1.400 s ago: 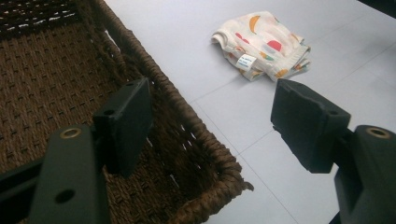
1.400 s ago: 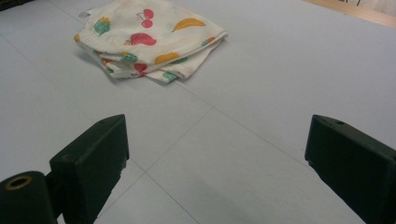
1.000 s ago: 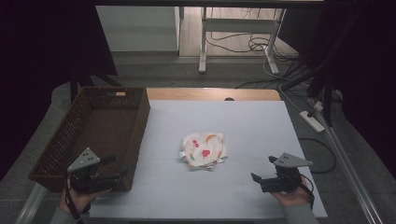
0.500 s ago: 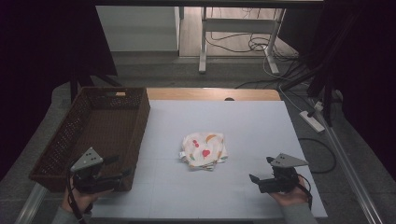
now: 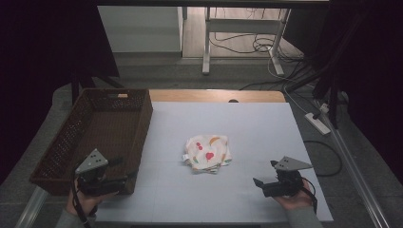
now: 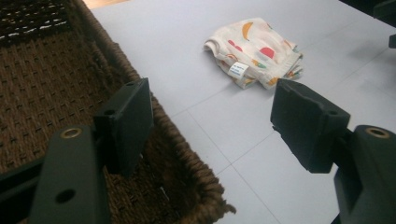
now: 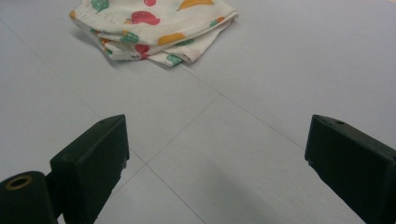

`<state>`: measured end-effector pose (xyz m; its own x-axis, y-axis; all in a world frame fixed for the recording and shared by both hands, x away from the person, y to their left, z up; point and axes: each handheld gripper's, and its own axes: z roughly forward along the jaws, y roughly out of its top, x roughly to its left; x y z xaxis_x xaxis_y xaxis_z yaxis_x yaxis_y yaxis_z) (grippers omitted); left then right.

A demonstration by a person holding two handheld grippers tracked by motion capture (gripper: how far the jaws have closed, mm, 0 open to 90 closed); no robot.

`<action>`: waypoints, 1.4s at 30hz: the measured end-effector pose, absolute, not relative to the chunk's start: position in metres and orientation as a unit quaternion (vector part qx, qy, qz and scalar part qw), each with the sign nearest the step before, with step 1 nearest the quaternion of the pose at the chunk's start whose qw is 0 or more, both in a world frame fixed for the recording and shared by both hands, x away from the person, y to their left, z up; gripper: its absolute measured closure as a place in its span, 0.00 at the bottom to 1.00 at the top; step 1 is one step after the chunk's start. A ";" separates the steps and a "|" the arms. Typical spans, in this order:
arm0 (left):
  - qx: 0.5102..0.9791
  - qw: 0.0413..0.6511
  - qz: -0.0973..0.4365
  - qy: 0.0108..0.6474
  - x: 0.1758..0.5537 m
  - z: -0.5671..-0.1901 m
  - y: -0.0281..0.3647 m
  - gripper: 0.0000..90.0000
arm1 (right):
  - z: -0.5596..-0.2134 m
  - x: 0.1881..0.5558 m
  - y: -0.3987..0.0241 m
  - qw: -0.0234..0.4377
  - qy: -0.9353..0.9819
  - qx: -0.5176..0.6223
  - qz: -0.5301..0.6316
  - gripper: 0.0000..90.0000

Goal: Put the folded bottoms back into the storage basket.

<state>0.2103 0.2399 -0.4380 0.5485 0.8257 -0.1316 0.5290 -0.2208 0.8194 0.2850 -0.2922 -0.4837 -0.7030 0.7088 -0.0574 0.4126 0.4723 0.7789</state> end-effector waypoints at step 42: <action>0.786 0.426 0.151 0.421 0.254 -0.423 0.189 0.32 | -0.488 0.287 -0.292 0.186 0.839 0.339 0.383 0.08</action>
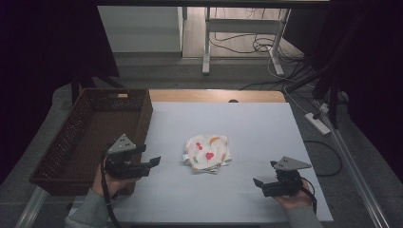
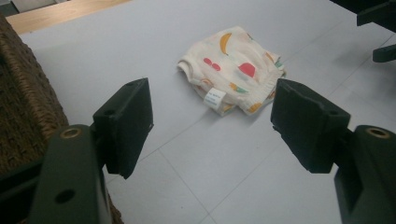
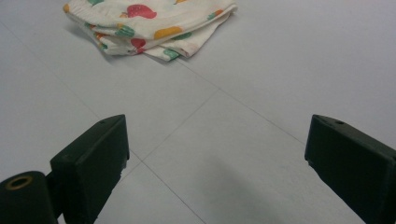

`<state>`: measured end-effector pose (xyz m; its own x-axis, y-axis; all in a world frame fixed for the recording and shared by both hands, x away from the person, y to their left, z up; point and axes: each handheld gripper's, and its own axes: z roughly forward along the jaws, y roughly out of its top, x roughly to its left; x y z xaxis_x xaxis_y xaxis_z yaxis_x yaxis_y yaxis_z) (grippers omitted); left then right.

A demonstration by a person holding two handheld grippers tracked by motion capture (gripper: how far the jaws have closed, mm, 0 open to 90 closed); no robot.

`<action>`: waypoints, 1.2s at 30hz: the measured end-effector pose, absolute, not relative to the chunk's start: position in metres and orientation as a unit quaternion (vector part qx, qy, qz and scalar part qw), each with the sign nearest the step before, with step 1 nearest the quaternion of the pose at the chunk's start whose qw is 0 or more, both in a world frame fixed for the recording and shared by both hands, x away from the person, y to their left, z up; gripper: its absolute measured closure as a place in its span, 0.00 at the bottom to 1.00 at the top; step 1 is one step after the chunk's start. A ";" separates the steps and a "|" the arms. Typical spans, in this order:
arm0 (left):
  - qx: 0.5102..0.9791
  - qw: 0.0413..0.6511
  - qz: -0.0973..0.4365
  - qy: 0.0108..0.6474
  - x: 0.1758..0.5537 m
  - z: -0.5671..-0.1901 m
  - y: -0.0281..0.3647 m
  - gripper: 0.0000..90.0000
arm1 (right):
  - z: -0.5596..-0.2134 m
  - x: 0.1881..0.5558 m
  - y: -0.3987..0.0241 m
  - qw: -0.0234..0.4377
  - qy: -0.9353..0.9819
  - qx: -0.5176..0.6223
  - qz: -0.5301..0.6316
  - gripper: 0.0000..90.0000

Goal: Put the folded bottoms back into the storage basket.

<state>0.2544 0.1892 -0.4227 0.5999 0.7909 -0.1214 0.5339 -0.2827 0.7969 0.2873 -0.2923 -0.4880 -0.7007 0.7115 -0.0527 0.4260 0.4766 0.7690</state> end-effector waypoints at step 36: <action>0.796 0.415 0.128 0.422 0.303 -0.427 0.149 0.32 | -0.489 0.287 -0.291 0.185 0.841 0.337 0.381 0.08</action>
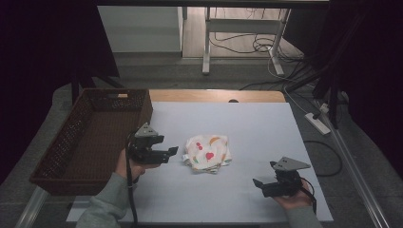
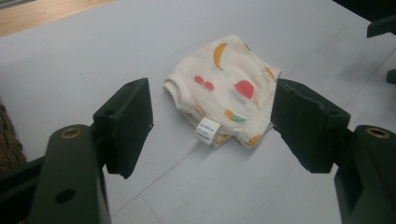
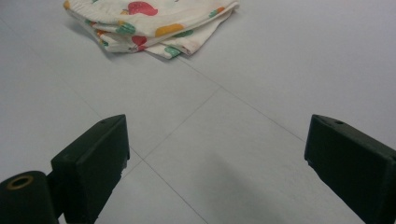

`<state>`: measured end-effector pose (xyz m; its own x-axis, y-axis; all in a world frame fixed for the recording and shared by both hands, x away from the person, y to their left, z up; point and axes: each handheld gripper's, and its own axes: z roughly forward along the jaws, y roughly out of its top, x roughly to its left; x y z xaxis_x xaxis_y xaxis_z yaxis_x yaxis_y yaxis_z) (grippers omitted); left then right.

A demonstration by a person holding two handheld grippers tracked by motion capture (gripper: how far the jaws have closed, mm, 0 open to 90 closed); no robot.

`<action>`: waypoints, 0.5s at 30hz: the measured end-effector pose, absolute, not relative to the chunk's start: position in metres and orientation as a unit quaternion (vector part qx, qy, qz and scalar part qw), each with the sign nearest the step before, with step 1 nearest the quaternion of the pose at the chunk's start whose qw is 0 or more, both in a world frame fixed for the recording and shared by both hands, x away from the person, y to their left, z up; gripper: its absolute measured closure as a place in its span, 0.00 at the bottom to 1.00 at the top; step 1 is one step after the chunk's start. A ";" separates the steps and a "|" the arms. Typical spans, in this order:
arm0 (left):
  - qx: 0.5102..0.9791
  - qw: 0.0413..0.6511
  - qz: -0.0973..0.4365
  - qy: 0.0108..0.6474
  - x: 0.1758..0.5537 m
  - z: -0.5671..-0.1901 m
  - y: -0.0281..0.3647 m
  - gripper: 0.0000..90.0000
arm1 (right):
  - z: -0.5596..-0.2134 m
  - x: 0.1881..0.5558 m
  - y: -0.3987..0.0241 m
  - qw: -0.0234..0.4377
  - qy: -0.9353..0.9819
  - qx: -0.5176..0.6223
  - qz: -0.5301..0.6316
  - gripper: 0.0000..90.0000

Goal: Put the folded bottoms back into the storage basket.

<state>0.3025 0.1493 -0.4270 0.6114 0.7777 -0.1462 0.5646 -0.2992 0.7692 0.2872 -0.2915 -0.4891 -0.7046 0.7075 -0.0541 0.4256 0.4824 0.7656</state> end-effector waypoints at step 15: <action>0.796 0.405 0.124 0.431 0.321 -0.434 0.142 0.32 | -0.490 0.287 -0.291 0.183 0.841 0.338 0.381 0.08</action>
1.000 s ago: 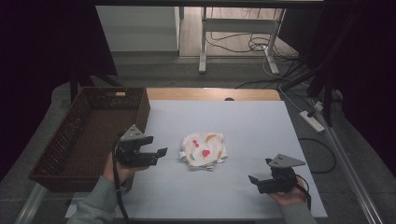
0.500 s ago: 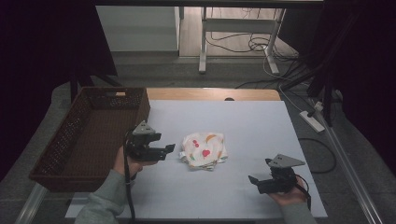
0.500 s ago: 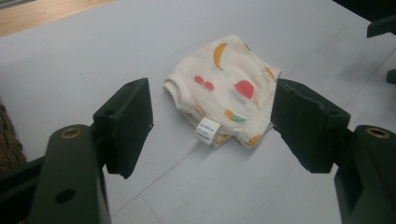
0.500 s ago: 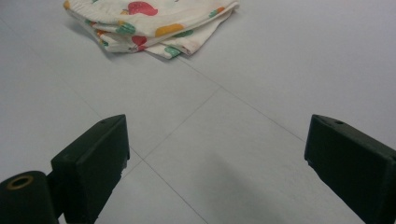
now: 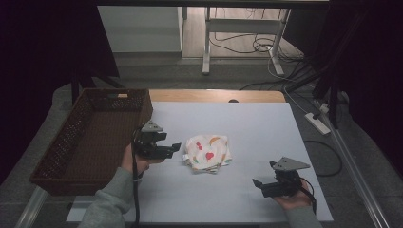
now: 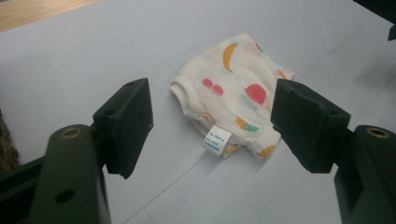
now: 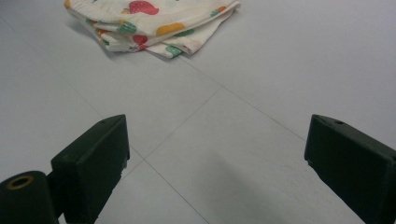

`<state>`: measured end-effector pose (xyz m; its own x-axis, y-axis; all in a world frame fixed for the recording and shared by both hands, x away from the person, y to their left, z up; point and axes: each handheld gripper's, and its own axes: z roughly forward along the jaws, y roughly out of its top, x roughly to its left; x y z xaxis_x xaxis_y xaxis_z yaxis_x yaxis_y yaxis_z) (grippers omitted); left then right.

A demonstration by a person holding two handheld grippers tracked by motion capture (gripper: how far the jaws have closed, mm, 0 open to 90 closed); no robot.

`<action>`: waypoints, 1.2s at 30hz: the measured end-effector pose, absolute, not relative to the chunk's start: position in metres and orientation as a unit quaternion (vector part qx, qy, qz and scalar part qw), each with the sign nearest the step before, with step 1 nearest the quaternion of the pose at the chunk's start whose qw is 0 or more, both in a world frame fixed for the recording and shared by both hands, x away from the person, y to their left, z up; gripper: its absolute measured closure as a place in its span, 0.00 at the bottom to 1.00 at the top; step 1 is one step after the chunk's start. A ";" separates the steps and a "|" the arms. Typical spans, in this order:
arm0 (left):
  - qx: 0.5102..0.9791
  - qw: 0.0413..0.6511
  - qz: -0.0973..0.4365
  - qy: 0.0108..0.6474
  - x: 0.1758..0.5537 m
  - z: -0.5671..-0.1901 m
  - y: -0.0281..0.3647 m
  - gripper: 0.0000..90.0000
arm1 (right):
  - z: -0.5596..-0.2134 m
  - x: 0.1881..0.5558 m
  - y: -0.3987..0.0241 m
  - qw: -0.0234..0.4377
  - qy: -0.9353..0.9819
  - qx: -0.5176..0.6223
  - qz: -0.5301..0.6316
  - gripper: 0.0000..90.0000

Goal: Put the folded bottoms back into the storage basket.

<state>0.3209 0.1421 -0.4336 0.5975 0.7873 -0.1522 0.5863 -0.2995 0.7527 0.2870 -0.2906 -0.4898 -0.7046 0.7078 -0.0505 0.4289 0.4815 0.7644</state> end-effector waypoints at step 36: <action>0.809 0.382 0.103 0.434 0.364 -0.455 0.114 0.32 | -0.492 0.289 -0.290 0.176 0.846 0.337 0.375 0.08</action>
<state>0.3636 0.1144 -0.4554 0.6020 0.7812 -0.1654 0.6244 -0.3314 0.7073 0.2889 -0.2901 -0.4924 -0.7118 0.7009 -0.0443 0.4372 0.4917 0.7531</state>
